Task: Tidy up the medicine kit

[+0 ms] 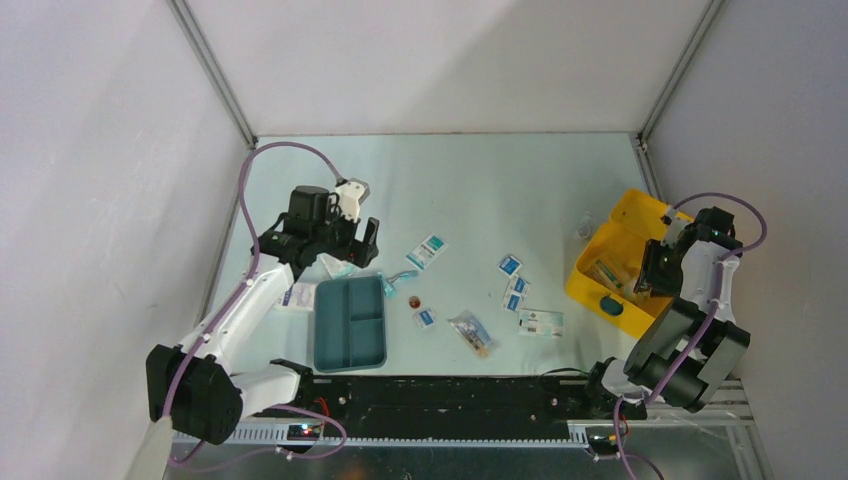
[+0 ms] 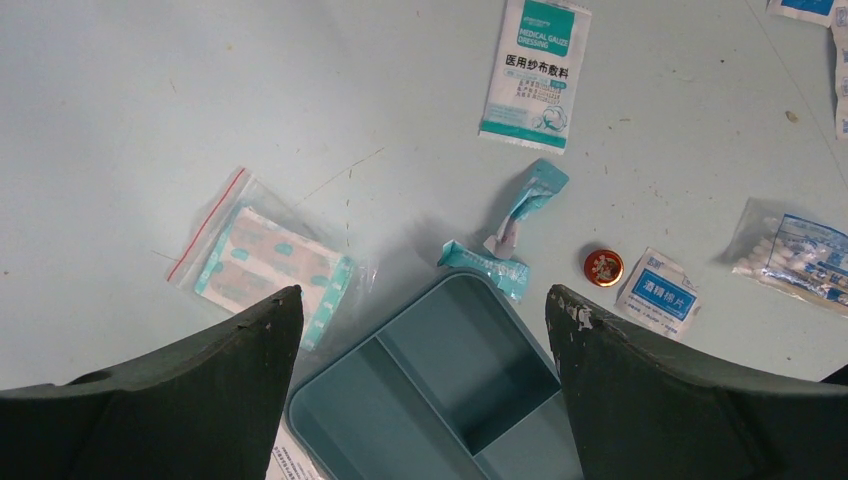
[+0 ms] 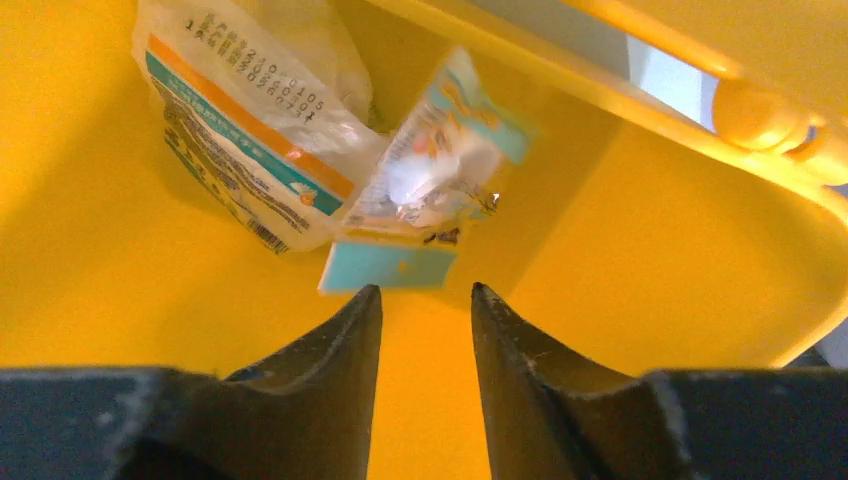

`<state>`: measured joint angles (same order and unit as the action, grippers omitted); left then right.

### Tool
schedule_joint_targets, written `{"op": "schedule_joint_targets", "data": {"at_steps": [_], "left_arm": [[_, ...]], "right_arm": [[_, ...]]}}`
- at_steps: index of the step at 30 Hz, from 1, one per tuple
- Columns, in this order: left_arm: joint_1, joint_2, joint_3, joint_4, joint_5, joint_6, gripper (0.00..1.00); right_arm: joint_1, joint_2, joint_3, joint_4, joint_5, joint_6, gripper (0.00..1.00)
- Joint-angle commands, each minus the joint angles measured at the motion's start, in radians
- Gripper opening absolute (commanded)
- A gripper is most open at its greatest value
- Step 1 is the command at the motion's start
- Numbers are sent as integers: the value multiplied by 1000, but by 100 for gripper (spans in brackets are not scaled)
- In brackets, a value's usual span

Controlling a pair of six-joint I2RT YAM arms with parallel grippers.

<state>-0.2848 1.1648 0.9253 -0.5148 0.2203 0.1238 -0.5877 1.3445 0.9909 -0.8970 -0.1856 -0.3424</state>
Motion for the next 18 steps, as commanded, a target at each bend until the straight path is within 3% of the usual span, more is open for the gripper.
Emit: {"op": "schedule_joint_targets", "data": {"at_steps": [1, 4, 10, 14, 18], "left_arm": [[5, -17, 45, 10, 2, 6, 95], [6, -21, 37, 11, 1, 8, 96], [6, -23, 30, 10, -3, 11, 95], [6, -12, 24, 10, 9, 12, 95], [6, 10, 22, 13, 21, 18, 96]], "right_arm": [[-3, -39, 5, 24, -11, 38, 48], [-7, -93, 26, -13, -28, 45, 53], [-7, -234, 112, -124, -82, 56, 55], [21, -305, 178, -126, -190, 71, 58], [194, -361, 175, -39, -194, 106, 66]]}}
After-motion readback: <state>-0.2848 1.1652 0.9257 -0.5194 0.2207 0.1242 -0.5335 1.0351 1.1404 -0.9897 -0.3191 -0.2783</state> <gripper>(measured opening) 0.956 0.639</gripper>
